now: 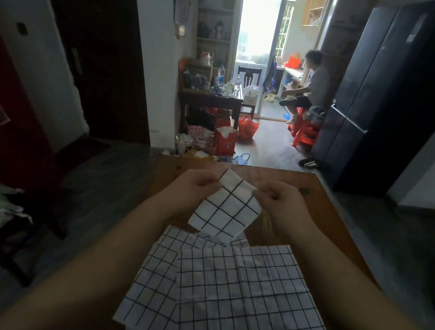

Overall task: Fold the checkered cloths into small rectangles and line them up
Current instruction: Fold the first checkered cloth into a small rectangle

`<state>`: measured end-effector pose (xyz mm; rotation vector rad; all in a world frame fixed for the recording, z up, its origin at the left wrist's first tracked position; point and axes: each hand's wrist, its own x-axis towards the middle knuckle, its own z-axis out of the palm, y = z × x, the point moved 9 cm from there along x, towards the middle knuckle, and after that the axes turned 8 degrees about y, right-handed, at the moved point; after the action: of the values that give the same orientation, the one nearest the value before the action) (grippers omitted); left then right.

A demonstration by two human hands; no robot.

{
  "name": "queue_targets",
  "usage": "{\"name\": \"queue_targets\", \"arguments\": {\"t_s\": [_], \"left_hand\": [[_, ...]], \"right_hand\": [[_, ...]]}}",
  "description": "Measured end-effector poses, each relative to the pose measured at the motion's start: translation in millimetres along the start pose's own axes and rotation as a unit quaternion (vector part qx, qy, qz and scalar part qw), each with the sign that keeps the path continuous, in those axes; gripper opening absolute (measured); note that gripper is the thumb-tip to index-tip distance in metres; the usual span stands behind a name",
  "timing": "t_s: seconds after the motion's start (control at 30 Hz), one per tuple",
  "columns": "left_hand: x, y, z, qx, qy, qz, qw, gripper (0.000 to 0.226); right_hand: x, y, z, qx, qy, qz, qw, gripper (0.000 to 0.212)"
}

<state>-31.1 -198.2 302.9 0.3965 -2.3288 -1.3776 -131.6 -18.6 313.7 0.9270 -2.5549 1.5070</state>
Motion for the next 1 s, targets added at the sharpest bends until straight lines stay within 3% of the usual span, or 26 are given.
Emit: {"name": "queue_targets", "arguments": {"t_s": [0.1,0.23,0.43,0.63,0.83,0.93,1.0], "left_hand": [[-6,7,8,-0.048,-0.018,-0.01,0.999,0.015],[-7,7,3,-0.069,0.043,-0.02,0.996,0.023],[-17,-14,7,-0.165,0.044,-0.093,0.981,0.026],[-16,-2,6,-0.113,0.05,-0.046,0.991,0.028],[-26,-25,18,-0.172,-0.014,-0.102,0.98,0.027],[-31,-41,23,-0.158,-0.024,-0.121,0.98,0.026],[-33,-48,23,-0.136,-0.015,-0.123,0.983,0.023]], "right_hand": [[-2,-11,4,0.023,-0.011,-0.009,1.0,0.022],[0,-18,6,0.011,0.0,-0.027,1.0,0.023],[-2,-2,2,0.105,0.021,0.03,0.994,0.012],[-4,0,7,0.115,0.02,0.045,0.992,0.014],[-1,6,-1,0.147,0.029,0.072,0.986,0.012],[-1,11,-4,0.123,0.037,0.078,0.989,0.015],[-3,14,2,0.047,0.014,0.076,0.996,0.016]]}}
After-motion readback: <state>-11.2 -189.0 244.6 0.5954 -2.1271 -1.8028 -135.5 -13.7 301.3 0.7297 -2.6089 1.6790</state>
